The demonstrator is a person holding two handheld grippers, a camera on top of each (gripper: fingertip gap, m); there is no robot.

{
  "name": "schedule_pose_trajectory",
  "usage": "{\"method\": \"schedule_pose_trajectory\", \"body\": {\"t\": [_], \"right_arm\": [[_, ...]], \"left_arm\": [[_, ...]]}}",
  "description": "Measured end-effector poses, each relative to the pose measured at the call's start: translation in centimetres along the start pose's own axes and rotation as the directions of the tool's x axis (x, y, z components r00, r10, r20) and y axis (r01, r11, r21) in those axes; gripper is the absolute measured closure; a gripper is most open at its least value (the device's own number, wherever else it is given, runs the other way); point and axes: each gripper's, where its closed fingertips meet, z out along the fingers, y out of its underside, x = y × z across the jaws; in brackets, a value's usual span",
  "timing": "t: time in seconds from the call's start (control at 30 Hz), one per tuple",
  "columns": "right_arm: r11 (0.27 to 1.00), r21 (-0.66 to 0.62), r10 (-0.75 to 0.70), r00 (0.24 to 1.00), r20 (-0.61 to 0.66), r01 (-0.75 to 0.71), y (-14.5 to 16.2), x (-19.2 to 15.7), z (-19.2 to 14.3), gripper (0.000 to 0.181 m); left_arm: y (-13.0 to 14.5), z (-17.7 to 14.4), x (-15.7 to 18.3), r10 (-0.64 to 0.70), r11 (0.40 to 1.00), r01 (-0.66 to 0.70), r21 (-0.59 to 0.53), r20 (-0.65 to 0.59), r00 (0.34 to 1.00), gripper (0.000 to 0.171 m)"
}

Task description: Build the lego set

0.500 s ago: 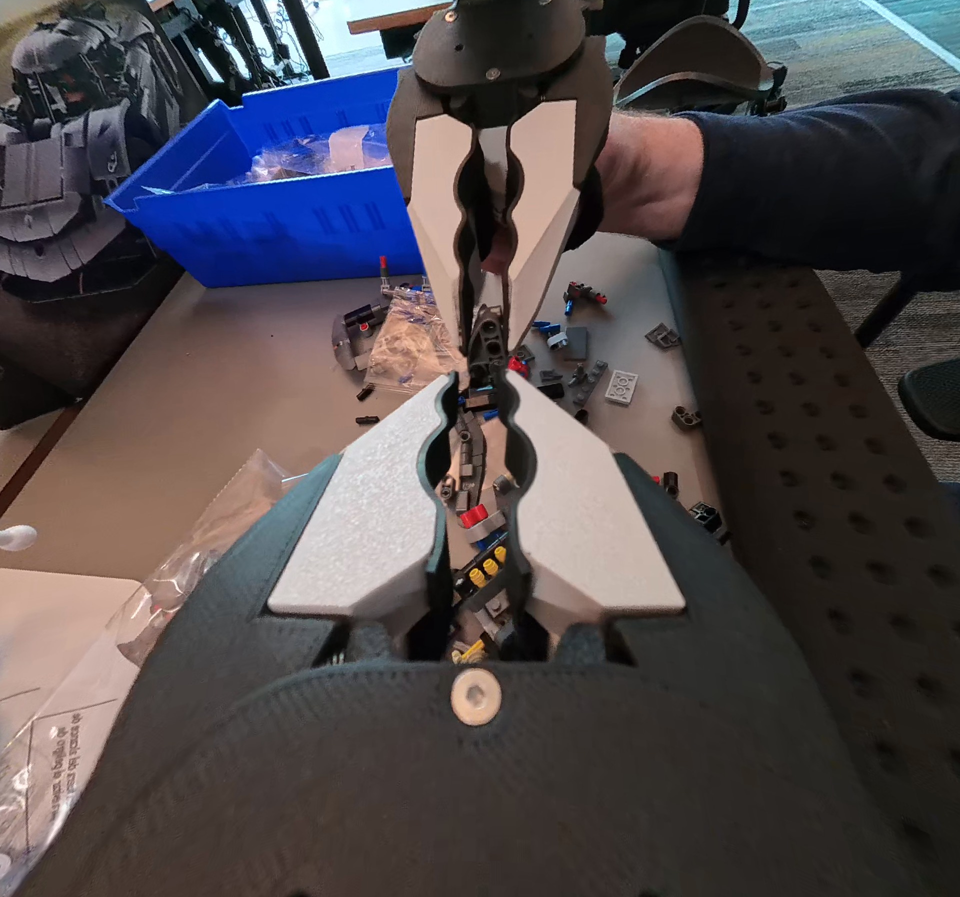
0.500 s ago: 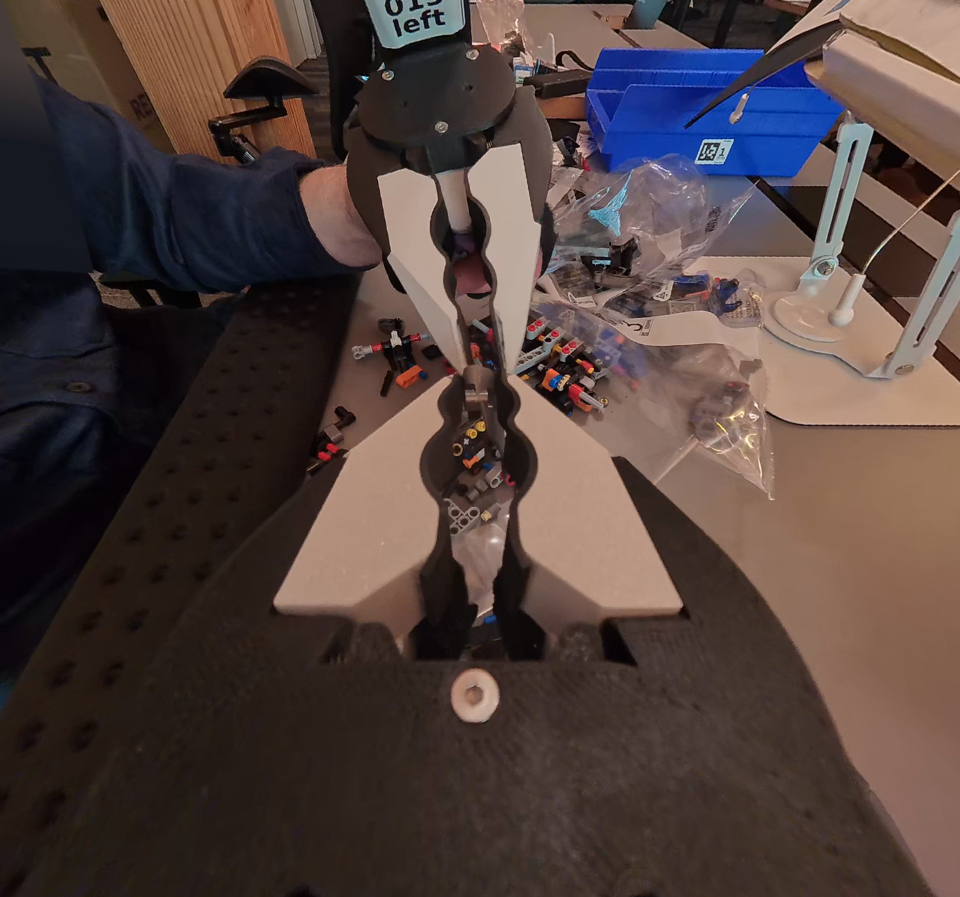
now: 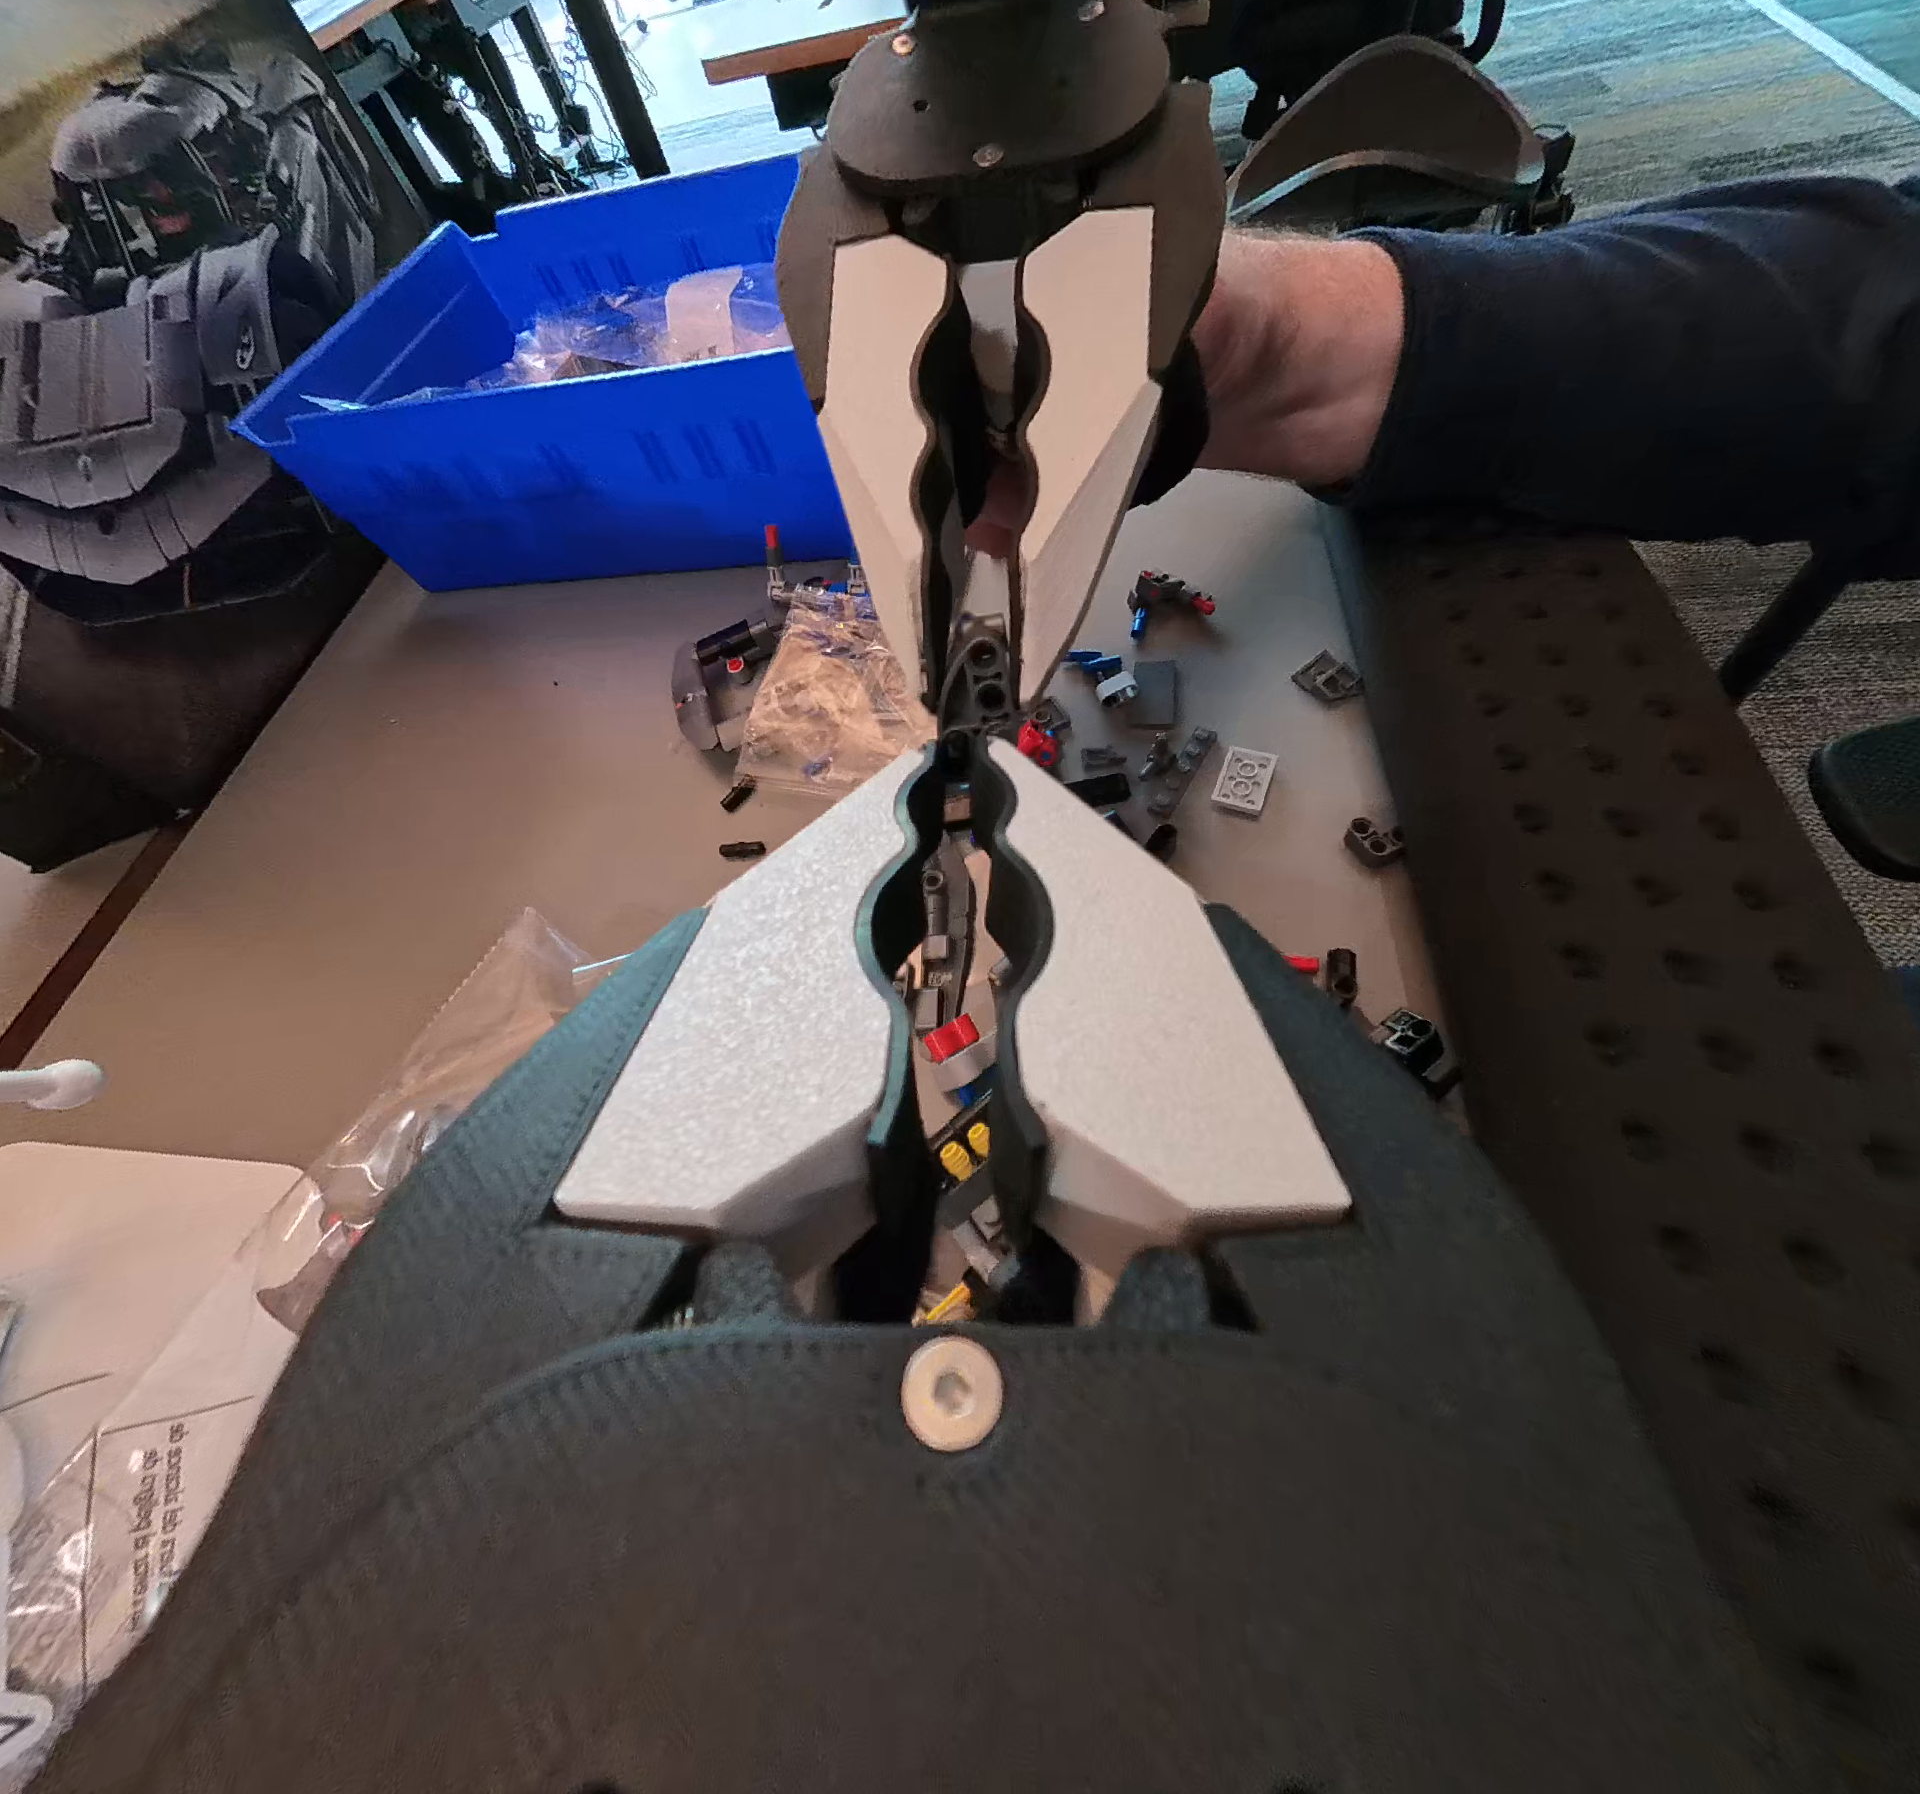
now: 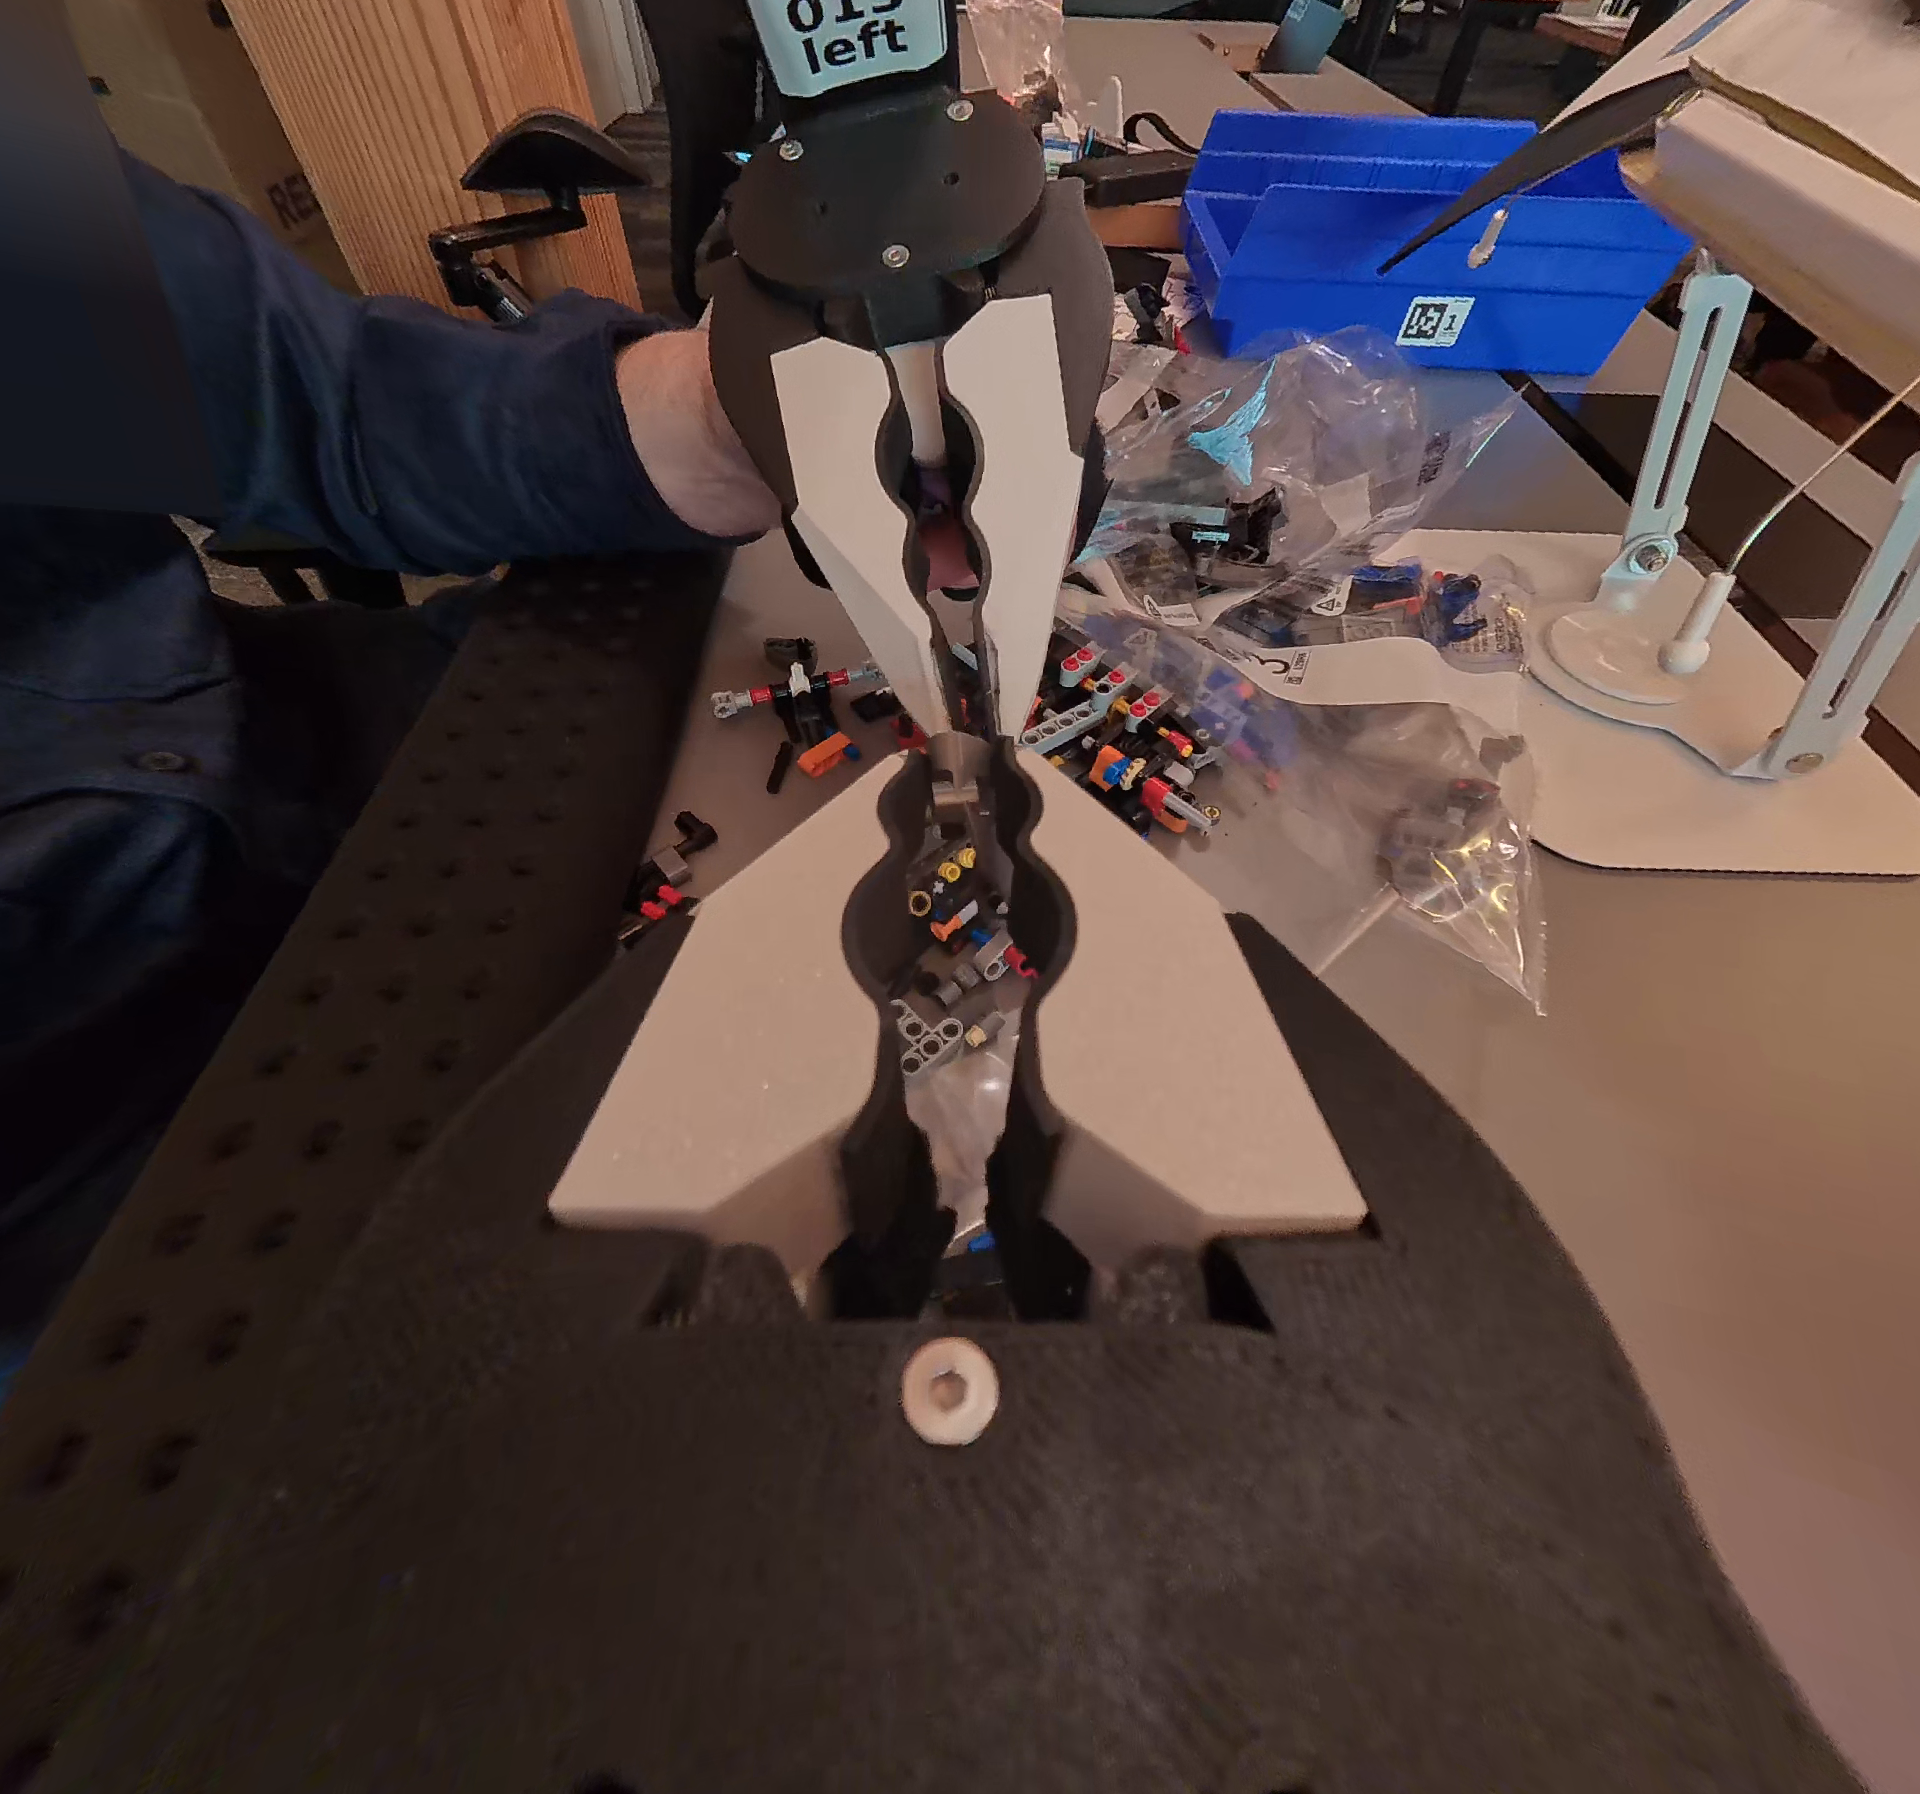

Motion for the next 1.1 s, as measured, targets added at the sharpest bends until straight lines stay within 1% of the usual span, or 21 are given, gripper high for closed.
{"method": "schedule_pose_trajectory", "body": {"t": [0.17,0.3,0.33,0.37,0.47,0.53,0.63,0.73,0.8,0.9,0.93,0.97,1.0,1.03,1.07,1.1], "right_arm": [[1.0,0.016,-0.026,0.999,-0.041,0.026,-0.4,0.2,0.1,0.171],[0.999,-0.029,-0.022,0.999,-0.034,0.021,0.4,0.2,0.7,0.159],[0.999,-0.046,-0.023,0.999,-0.04,0.021,0.7,0.3,0.8,0.159],[0.998,-0.048,-0.036,0.998,-0.051,0.034,0.6,0.4,0.8,0.167],[0.999,-0.042,-0.034,0.999,-0.042,0.033,0.5,0.3,0.6,0.168],[0.997,-0.066,-0.032,0.998,-0.045,0.029,0.8,0.4,0.6,0.168],[0.998,-0.057,-0.027,0.999,-0.037,0.025,0.7,0.3,0.6,0.168],[0.998,-0.053,-0.045,0.998,-0.037,0.043,0.4,0.1,0.4,0.168],[0.997,-0.055,-0.059,0.998,-0.039,0.057,0.3,-0.1,0.4,0.168],[0.997,-0.052,-0.06,0.998,-0.016,0.06,0.2,-0.6,0.4,0.168],[0.996,-0.069,-0.064,0.998,-0.021,0.062,0.4,-0.6,0.3,0.168],[0.991,-0.116,-0.066,0.997,-0.051,0.06,1.2,0.0,-0.2,0.169],[0.99,-0.136,-0.055,0.995,-0.079,0.044,1.9,0.7,-0.9,0.17],[0.997,-0.076,-0.018,0.997,-0.072,0.013,1.4,0.8,-1.7,0.17],[1.0,-0.004,0.007,0.998,-0.058,-0.007,0.3,0.7,-2.3,0.169],[1.0,0.024,0.007,0.998,-0.057,-0.006,-0.4,0.7,-2.5,0.169]], "left_arm": [[-0.1,-0.1,-0.2,-0.007,1.0,0.007,0.009,0.007,1.0,0.17],[-0.1,-0.1,-0.2,-0.002,1.0,0.002,0.007,0.01,1.0,0.17],[-0.1,0.0,-0.2,0.0,1.0,-0.001,0.005,0.008,1.0,0.17],[-0.2,-0.1,-0.1,0.002,1.0,-0.002,0.015,0.008,1.0,0.17],[-0.3,0.0,-0.1,0.007,1.0,-0.007,0.01,0.012,1.0,0.17],[-0.1,0.2,-0.1,0.011,1.0,-0.011,0.0,0.017,1.0,0.17],[-0.4,0.0,-0.1,0.002,1.0,-0.003,0.019,0.011,1.0,0.17],[-0.8,-0.2,0.1,0.005,1.0,-0.005,0.026,0.005,1.0,0.17],[-0.8,-0.3,0.2,0.024,1.0,-0.024,0.011,0.007,1.0,0.17],[-1.0,-0.5,0.6,-0.004,1.0,0.005,0.019,-0.029,1.0,0.17],[-1.3,-1.3,0.1,-0.012,0.999,0.013,0.035,-0.007,1.0,0.17],[-2.4,-3.1,-0.7,-0.054,0.992,0.053,0.117,0.002,0.999,0.171],[-3.4,-5.2,-1.7,-0.09,0.978,0.086,0.192,0.014,0.996,0.171],[-3.3,-6.4,-2.3,-0.084,0.978,0.074,0.196,0.041,0.996,0.171],[-2.4,-6.2,-2.1,-0.077,0.987,0.072,0.145,0.03,0.997,0.171],[-1.6,-5.3,-1.9,-0.071,0.993,0.068,0.1,0.025,0.997,0.171]]}}
